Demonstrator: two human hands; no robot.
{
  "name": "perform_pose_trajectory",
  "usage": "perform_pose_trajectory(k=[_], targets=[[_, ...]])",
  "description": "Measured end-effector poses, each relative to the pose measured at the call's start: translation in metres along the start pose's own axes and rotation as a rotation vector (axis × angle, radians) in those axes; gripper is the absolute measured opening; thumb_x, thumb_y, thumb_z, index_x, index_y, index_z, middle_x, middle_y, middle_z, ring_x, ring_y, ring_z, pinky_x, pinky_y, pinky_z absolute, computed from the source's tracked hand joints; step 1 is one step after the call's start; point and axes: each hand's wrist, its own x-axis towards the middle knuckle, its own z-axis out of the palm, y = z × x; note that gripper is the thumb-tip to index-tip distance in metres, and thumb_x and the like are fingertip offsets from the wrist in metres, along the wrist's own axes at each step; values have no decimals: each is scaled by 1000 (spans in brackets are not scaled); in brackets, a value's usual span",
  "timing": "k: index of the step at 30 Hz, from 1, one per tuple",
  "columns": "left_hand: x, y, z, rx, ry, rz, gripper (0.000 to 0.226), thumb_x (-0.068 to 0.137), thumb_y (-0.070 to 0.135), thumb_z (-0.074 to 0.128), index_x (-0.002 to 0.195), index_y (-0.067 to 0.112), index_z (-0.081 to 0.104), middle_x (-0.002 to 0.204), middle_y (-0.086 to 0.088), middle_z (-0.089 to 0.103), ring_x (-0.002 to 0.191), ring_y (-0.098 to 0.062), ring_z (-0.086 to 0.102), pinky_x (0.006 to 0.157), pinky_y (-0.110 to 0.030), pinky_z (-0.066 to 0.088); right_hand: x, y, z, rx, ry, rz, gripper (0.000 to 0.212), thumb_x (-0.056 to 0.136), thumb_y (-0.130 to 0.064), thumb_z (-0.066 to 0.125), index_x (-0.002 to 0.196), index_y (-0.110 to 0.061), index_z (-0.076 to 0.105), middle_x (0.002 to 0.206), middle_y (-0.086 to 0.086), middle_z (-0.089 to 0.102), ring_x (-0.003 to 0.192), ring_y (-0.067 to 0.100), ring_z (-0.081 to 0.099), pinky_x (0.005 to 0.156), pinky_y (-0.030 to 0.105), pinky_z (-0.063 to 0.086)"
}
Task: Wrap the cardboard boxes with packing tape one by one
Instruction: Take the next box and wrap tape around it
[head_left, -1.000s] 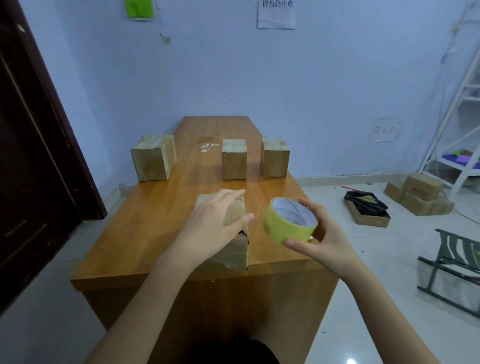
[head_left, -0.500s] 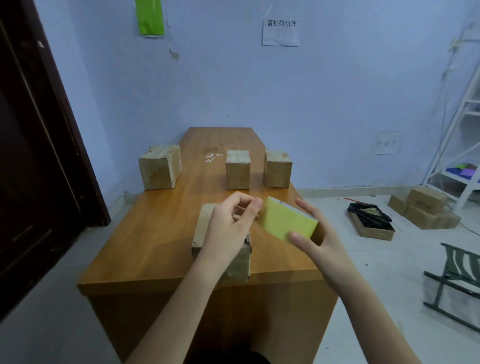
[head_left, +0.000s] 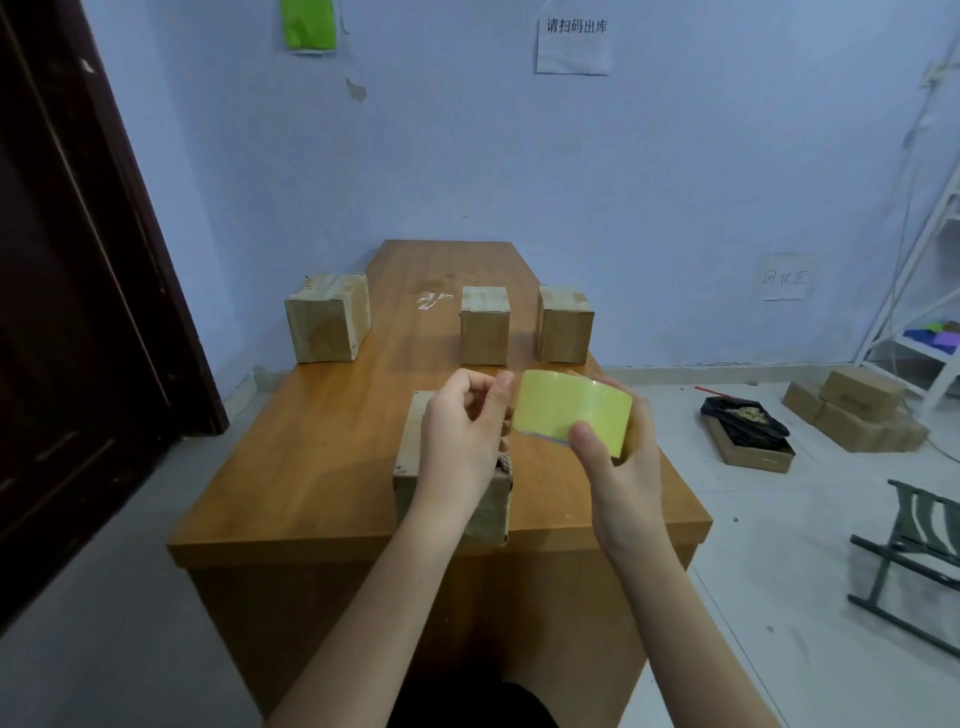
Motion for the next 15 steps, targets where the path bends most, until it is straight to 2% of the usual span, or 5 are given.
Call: perform_pose_trajectory(k=[3,5,9,11,15], targets=[[-2,-3,-2,93,20,70,19,91,36,50,88,18,55,87,0,64,80,-12,63,63,-23,54,1,-2,10,17,67,-42,57,59,-59,66,107,-34,46,103,-5,52,85,-8,56,64,11,48],[-3,-3,-3,103,16,88,20,92,35,50,89,16,57,85,0,64,80,-12,63,67,-24,54,2,-2,15,79,136,-58,53,60,-55,66,102,-28,48,95,-4,54,78,-8,58,62,10,47],[-4,-4,-5,101,15,4,14,93,29,50,86,19,57,83,-1,64,78,-13,63,69,-25,54,5,-1,21,146,205,-69,46,61,-50,68,93,-22,51,84,-7,55,70,-7,58,59,9,45],[-4,-7,-7,100,1,-31,14,93,28,51,83,21,57,81,-1,64,77,-11,63,67,-22,53,6,-1,23,137,195,-76,44,60,-49,70,90,-24,52,81,-8,55,68,-5,58,57,10,45],[-4,-10,-21,74,60,-26,17,94,29,52,80,20,57,72,2,60,65,5,56,55,-6,42,12,-4,18,5,197,-91,48,55,-52,73,86,-24,52,81,-4,56,69,2,57,56,12,45]])
